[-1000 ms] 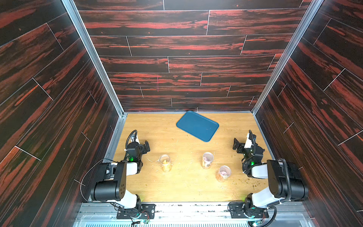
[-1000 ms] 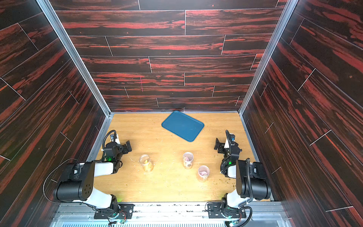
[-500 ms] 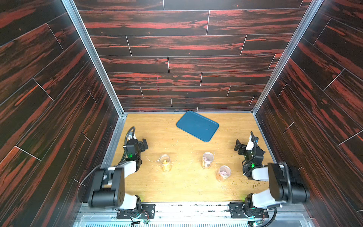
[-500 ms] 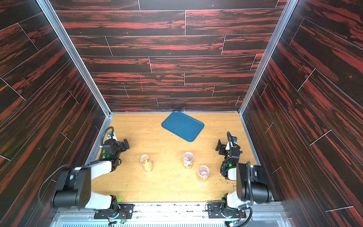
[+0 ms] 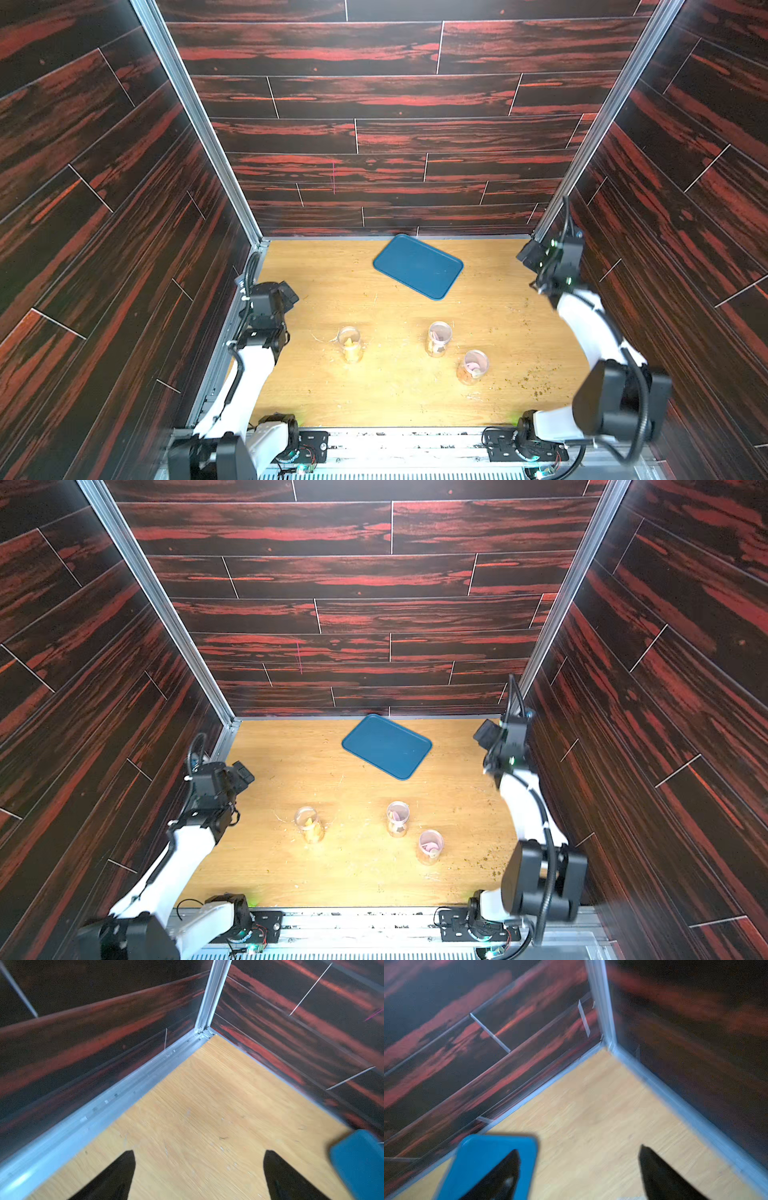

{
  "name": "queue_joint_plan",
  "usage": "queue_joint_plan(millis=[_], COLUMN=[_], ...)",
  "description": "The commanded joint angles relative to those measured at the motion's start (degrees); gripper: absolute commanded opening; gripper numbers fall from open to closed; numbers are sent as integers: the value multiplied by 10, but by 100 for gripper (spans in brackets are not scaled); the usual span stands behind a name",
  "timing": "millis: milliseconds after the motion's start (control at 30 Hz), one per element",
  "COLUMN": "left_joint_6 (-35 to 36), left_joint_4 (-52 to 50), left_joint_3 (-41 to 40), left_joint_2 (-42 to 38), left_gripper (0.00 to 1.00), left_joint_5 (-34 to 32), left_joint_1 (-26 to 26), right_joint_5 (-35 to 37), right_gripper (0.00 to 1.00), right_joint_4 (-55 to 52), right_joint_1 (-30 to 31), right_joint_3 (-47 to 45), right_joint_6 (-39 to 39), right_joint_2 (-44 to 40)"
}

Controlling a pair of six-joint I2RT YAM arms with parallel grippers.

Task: Pour the cookies out of the jar
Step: Move the tray at the center of the board.

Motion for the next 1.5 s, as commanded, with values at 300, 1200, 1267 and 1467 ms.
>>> queue_joint_plan(millis=[300,1200,1267,1467], left_joint_6=[-82,-80,-76,-70], left_joint_4=[-116,-278,-283,-313], left_joint_3=[39,66,68,72], left_joint_2=[-85,-138,-138,-132], left_gripper=[100,100,100,100], left_joint_5=[132,250,249,250], left_joint_1=[-12,-52,-52,-51], right_joint_5=[-236,-336,-338,-364], right_gripper=[96,94,94,94], right_joint_4=[-292,-285,-294,-344], right_joint_1=[35,168,181,205], right_joint_3=[106,334,379,522], right_joint_6=[15,70,59,51], right_joint_2=[59,351,388,511])
